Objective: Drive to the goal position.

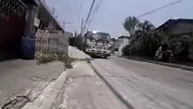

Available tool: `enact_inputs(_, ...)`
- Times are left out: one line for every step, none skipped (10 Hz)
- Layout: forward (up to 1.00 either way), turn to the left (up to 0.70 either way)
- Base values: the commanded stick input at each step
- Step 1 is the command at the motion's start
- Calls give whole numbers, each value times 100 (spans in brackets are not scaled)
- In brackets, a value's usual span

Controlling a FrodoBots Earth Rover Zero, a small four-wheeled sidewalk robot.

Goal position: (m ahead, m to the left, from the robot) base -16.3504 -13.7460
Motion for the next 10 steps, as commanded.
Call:
enact_inputs(0,-70)
enact_inputs(0,-70)
enact_inputs(0,-70)
enact_inputs(0,-70)
enact_inputs(0,-70)
enact_inputs(0,-70)
enact_inputs(0,-70)
enact_inputs(0,-70)
enact_inputs(0,-70)
enact_inputs(0,-70)
